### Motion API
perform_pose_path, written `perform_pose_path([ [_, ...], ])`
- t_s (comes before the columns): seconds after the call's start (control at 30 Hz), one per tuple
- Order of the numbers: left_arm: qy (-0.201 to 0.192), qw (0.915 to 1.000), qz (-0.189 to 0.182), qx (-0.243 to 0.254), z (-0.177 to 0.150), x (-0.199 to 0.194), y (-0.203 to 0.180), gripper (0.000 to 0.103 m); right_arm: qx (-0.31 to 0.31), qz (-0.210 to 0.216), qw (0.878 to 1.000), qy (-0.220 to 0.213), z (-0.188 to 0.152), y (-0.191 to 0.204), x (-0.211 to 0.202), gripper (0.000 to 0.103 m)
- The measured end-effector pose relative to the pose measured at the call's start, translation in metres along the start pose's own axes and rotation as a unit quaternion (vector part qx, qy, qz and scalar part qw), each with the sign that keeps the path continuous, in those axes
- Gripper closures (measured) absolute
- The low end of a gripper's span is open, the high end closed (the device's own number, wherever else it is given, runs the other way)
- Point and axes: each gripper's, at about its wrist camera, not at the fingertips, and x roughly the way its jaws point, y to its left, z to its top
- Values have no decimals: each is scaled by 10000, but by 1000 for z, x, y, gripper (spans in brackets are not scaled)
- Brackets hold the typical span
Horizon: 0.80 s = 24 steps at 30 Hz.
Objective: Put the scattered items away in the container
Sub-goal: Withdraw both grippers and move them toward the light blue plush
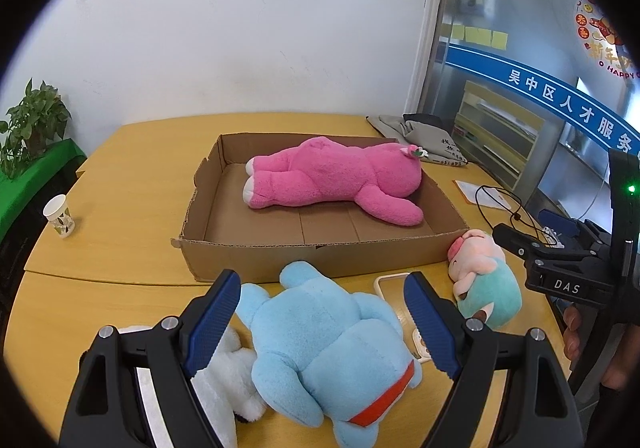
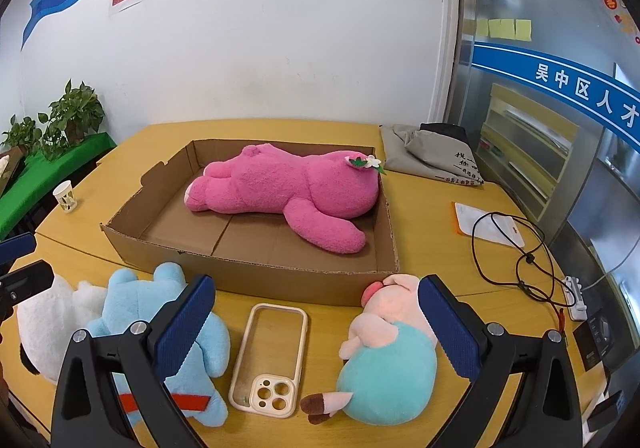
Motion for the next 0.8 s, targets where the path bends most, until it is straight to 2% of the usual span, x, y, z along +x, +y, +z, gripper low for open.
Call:
perform_pose_path([
  [0.53, 142, 9998, -100, -85, -13, -1, 22, 19, -116, 100, 9998, 149, -5, 16, 8, 0],
  [0.67, 258, 9994, -60, -200, -24, -5, 45, 19, -325, 590, 9974, 263, -15, 32, 8, 0],
  [0.8, 523, 9971, -158, -537, -34, 0, 71, 19, -534, 1623, 9831, 654, -35, 62, 18, 0],
])
